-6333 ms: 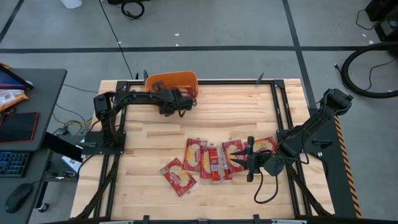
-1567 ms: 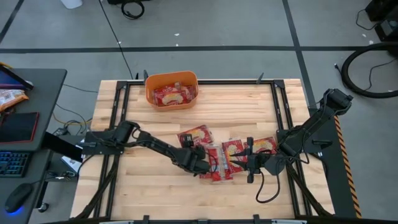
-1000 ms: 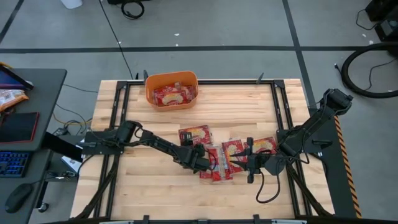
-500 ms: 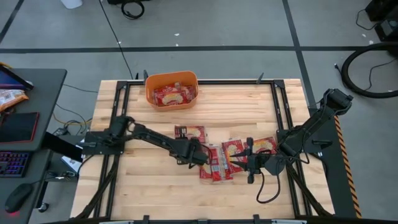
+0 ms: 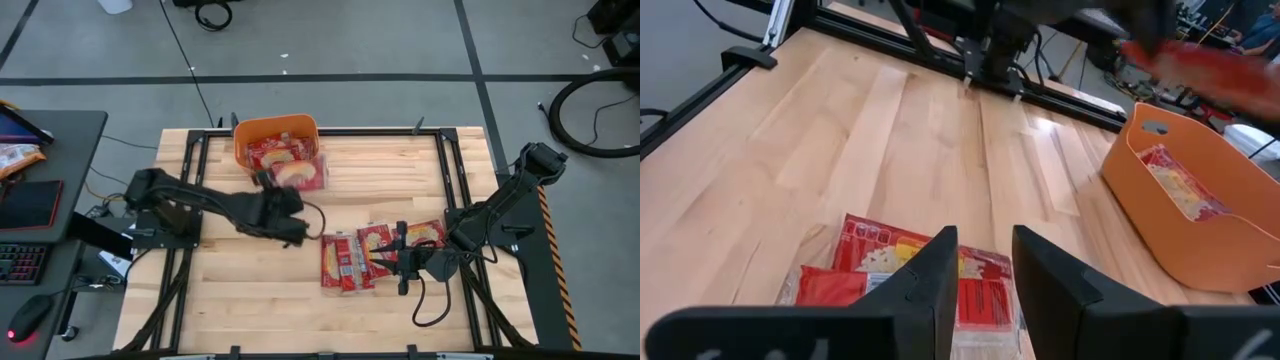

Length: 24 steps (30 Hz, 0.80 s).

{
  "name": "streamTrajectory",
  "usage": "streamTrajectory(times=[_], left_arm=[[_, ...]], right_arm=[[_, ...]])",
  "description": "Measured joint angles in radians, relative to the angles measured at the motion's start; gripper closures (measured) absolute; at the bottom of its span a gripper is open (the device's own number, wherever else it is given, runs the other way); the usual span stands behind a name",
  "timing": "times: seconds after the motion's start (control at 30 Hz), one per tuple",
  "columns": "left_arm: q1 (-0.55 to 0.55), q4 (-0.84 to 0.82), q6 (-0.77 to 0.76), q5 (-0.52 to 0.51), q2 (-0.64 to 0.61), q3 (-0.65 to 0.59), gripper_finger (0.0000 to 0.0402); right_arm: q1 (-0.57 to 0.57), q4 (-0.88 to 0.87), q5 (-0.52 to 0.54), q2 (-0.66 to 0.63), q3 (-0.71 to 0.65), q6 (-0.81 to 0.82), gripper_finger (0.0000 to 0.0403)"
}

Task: Sort popcorn bags into baskets
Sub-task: Put the red popcorn bag into the orange bin

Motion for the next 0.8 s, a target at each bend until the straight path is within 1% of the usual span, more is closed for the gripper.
streamTrajectory(times=[0.07, 0.17, 0.27, 0.4, 0.47, 0.57, 0.63, 0.7, 0.8], left_arm=[[0.03, -0.017, 0.026, -0.069, -0.014, -0.001, 0.0385], [0.1, -0.016, 0.093, -0.136, -0.017, -0.032, 0.0385], [0.189, 0.046, 0.179, -0.135, -0.017, -0.113, 0.0385], [0.319, 0.182, 0.299, -0.122, -0.015, -0.266, 0.0385], [0.382, 0.287, 0.349, -0.116, -0.015, -0.343, 0.0379], [0.462, 0.4, 0.4, -0.107, -0.015, -0.431, 0.0344], [0.496, 0.42, 0.402, -0.09, -0.015, -0.448, 0.031], [0.502, 0.418, 0.402, -0.033, -0.015, -0.444, 0.0277], [0.464, 0.424, 0.405, 0.076, -0.024, -0.411, 0.0237]], right_arm=[[0.0, 0.006, 0.0, 0.0, 0.0, 0.0, 0.03], [0.0, 0.011, 0.0, 0.0, 0.0, 0.0, 0.03], [0.0, 0.014, -0.006, 0.0, 0.0, 0.0, 0.03], [0.0, 0.013, -0.007, 0.0, 0.0, -0.006, 0.03], [0.0, 0.014, -0.007, 0.0, 0.0, -0.013, 0.03], [0.0, 0.013, -0.007, 0.0, 0.0, -0.017, 0.03], [0.0, 0.012, -0.007, 0.0, 0.0, -0.018, 0.03], [0.0, 0.012, -0.007, 0.0, 0.0, -0.018, 0.03], [0.0, 0.011, -0.007, 0.0, 0.0, -0.018, 0.03]])
